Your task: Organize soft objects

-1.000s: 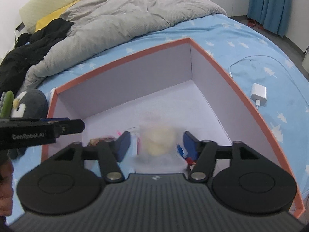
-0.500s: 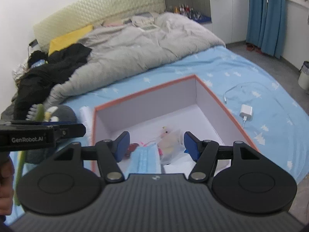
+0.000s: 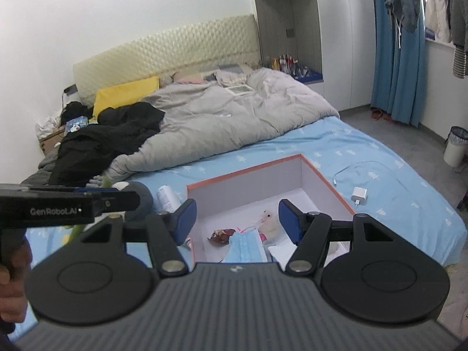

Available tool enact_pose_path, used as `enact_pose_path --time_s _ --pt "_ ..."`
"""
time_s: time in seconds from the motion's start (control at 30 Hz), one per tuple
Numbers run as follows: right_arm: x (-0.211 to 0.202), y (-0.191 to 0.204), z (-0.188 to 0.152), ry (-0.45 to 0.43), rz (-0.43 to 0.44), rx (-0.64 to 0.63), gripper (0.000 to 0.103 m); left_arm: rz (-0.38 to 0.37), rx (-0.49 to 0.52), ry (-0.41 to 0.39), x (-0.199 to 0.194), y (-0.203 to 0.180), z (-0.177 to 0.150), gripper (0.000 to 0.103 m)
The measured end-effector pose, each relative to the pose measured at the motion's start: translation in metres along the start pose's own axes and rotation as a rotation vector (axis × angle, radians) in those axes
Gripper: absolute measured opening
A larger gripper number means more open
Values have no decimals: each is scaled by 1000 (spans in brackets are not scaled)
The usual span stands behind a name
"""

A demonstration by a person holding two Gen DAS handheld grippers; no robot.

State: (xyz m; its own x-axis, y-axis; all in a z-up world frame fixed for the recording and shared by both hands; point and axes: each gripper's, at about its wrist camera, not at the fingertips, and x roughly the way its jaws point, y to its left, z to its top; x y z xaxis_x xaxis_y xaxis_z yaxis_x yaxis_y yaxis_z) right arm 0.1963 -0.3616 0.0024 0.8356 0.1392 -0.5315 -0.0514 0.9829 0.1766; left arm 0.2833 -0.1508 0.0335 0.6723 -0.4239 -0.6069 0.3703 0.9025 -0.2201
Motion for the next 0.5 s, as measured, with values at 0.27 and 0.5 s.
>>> enact_pose_path --time_s 0.27,0.5 --pt "-41 6 -20 -42 -16 -1 65 11 60 -28 -46 -22 -25 38" --pt "-62 8 -43 -55 -28 23 65 1 44 -32 -65 -27 -50 38"
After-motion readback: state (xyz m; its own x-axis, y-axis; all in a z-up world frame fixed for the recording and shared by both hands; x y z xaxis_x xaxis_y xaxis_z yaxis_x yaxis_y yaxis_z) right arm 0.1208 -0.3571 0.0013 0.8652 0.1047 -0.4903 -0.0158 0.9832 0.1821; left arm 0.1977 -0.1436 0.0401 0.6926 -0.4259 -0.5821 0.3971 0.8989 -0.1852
